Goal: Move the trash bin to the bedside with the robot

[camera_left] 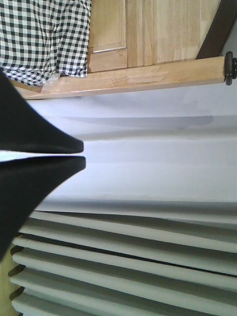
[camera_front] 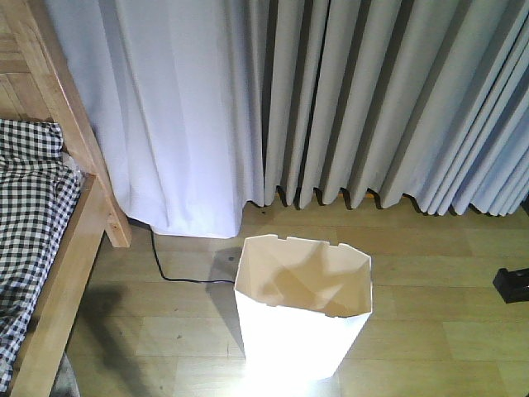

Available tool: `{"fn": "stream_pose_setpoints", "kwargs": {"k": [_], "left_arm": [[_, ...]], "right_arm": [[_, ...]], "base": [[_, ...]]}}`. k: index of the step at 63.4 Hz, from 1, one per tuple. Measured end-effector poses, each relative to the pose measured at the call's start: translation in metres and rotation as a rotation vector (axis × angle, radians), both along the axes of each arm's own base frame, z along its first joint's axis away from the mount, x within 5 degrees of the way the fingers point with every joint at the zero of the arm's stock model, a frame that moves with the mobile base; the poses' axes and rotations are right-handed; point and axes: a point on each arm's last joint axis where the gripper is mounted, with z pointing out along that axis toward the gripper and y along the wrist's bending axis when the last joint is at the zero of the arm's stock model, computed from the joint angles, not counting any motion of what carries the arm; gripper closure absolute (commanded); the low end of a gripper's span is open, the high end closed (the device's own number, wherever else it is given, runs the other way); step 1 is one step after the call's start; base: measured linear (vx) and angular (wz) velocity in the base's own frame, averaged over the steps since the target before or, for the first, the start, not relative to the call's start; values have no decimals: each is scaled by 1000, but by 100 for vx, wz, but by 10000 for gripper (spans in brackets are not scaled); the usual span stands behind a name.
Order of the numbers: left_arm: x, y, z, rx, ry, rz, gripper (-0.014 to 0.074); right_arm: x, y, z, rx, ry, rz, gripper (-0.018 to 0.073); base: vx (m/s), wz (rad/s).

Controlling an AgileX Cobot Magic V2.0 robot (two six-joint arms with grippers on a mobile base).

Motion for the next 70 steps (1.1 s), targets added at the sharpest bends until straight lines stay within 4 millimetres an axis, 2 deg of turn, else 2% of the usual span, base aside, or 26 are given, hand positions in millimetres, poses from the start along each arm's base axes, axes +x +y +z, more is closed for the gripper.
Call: {"fn": "stream_pose_setpoints", "kwargs": {"k": [12, 31, 37, 70], "left_arm": [[0, 0, 0, 0, 0, 0, 602], [0, 0, 0, 0, 0, 0, 602], [0, 0, 0, 0, 0, 0, 602], [0, 0, 0, 0, 0, 0, 602]], "right_arm": [[-11, -5, -11, 38, -53, -50, 570], [-38, -12, -53, 76, -146, -125, 570], [-43, -12, -53, 109, -194, -119, 570], [-44, -15, -56, 130, -170, -169, 570]], "base": [[0, 0], [0, 0], [0, 0], [0, 0]]}}
